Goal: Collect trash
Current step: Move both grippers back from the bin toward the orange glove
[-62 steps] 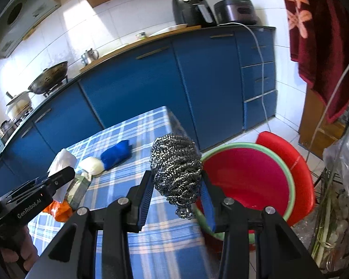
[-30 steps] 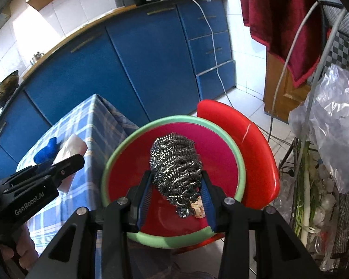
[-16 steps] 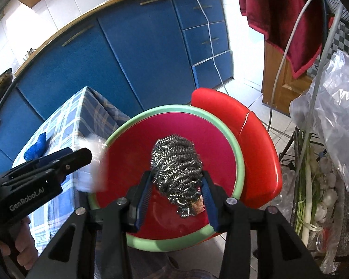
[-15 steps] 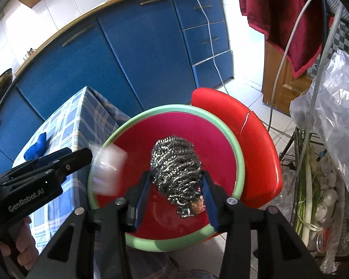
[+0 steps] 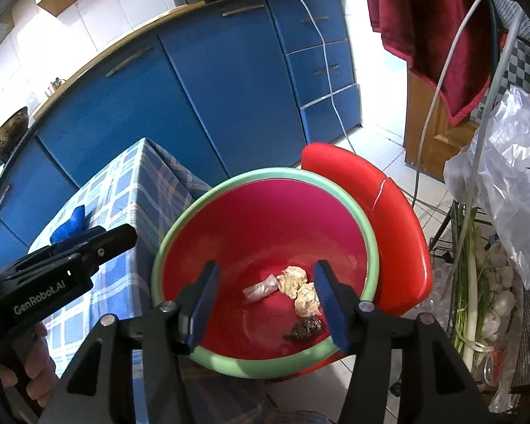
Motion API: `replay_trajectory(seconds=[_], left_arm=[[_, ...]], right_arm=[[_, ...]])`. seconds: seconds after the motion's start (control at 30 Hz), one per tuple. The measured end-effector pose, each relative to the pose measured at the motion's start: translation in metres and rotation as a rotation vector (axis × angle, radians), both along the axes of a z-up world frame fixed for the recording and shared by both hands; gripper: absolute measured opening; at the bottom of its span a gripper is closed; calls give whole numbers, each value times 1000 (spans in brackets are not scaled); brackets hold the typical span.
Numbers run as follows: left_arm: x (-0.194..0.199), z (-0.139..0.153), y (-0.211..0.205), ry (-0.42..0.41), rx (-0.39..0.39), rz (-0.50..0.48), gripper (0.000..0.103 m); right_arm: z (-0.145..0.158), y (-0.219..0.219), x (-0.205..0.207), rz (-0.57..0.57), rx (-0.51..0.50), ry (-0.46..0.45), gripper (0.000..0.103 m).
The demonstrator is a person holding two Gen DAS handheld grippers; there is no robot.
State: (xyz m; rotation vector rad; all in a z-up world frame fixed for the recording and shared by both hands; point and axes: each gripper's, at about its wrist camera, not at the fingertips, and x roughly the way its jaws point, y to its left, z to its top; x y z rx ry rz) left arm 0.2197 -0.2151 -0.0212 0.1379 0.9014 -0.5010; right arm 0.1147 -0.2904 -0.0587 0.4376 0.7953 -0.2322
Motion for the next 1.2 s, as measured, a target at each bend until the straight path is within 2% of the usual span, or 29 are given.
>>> replay_trajectory(seconds=[0.33,0.9,1.2], left_arm=[[-11,12,24,-14,-19,48,51],[-38,31,80,-52,-41,146,51],[-54,37,121,-76,-40,232,51]], right_arm=[[16,10,-8,-9,-9,-34,70],[42,45,-21,51,-25,-90,73],[56,75,-24,113,-24,-128,75]])
